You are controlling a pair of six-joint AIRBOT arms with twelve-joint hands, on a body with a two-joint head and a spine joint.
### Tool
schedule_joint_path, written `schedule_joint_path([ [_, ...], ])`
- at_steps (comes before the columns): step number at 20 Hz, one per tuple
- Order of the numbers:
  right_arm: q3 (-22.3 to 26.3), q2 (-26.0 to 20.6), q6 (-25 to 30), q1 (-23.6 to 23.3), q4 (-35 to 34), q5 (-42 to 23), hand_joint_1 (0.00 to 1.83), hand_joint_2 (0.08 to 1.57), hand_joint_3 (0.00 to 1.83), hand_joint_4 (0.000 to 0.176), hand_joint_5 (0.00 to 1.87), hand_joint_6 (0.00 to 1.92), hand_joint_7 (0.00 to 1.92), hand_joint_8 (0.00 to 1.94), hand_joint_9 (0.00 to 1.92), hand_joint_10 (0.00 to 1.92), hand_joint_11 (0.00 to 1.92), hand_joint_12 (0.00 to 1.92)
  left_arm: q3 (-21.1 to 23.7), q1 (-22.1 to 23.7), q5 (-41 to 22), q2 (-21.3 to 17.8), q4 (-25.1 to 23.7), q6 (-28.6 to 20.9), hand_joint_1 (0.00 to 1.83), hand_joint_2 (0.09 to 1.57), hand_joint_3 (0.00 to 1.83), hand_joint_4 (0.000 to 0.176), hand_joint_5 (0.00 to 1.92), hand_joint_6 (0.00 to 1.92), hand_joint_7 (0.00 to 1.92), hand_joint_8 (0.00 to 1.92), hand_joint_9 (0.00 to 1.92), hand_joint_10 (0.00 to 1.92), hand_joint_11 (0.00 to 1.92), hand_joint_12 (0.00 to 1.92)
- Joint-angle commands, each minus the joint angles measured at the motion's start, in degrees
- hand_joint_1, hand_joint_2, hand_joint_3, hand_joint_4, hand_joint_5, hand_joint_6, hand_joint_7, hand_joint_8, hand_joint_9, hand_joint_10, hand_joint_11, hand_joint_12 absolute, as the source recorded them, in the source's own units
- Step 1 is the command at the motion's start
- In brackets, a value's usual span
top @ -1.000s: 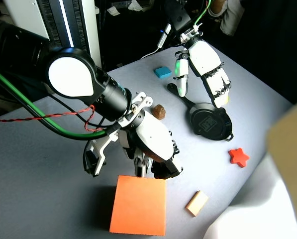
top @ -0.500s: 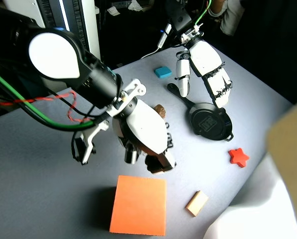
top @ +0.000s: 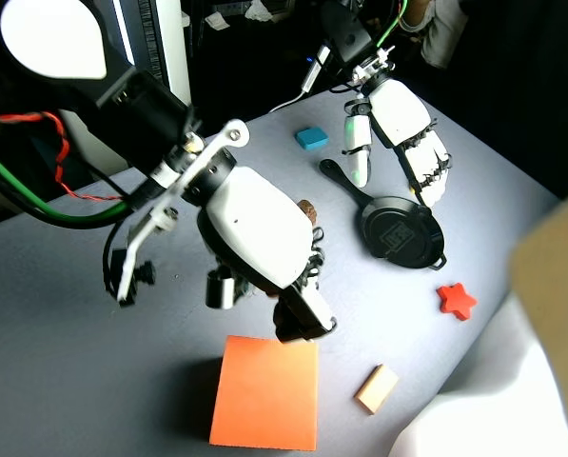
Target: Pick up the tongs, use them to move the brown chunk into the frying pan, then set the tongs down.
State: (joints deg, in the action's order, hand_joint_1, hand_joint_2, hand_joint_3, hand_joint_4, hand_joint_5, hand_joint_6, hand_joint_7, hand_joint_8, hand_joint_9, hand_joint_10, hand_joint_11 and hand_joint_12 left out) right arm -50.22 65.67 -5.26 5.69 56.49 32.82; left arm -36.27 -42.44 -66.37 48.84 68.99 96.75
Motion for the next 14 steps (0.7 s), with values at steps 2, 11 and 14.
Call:
schedule_joint_path([
  [2, 1.16, -0.37, 4.45, -0.62, 3.56, 1.77, 1.1, 1.22, 0.0, 0.0, 0.76, 1.29, 1.0, 0.02, 0.67, 0.7, 0.29, 1.56, -0.94, 0.2, -4.84, -0.51, -3.1, -0.26, 0.11, 1.25, 0.0, 0.011, 0.13, 0.01, 0.17, 0.01, 0.18, 0.01, 0.0, 0.65],
  [11, 8.89, 0.28, 23.37, 0.17, 9.02, 14.89, 1.12, 1.16, 0.0, 0.0, 0.79, 0.42, 0.97, 0.01, 0.67, 0.59, 0.28, 1.5, -4.29, -0.75, -4.82, -0.51, -3.05, -0.93, 0.07, 1.26, 0.0, 0.009, 0.09, 0.0, 0.14, 0.0, 0.15, 0.0, 0.0, 0.62],
  [14, 9.34, 1.38, 29.74, 1.37, 12.72, 19.08, 1.11, 1.16, 0.0, 0.0, 0.82, 0.33, 0.97, 0.0, 0.68, 0.56, 0.28, 1.49, -4.38, -1.09, -4.82, -0.5, -2.66, -1.02, 0.07, 1.26, 0.0, 0.01, 0.1, 0.01, 0.15, 0.01, 0.16, 0.0, 0.0, 0.62],
])
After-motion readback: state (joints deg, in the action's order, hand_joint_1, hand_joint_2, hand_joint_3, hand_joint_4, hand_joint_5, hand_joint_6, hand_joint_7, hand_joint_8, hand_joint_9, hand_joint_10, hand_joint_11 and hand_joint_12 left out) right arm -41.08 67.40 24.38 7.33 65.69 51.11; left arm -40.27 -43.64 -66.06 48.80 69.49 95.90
